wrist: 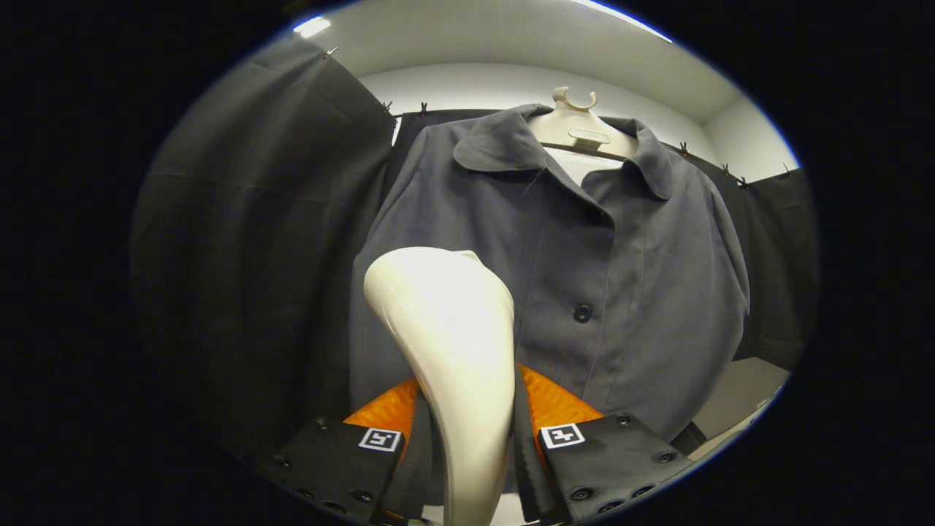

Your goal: Iron the clothes twice with a garment steamer, once on the left side and once on the right side.

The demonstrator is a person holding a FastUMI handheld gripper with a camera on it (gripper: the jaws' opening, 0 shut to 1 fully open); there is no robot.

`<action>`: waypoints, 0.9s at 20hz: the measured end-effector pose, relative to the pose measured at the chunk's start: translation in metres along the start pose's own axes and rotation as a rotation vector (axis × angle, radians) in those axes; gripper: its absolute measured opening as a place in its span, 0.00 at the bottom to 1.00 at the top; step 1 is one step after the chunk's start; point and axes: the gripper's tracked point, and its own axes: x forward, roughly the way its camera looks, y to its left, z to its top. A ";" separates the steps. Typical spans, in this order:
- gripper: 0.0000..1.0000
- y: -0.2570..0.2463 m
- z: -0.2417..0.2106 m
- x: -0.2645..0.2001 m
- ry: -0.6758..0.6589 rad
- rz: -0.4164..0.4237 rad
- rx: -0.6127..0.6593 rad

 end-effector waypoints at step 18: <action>0.55 0.017 -0.101 -0.020 0.175 0.046 -0.033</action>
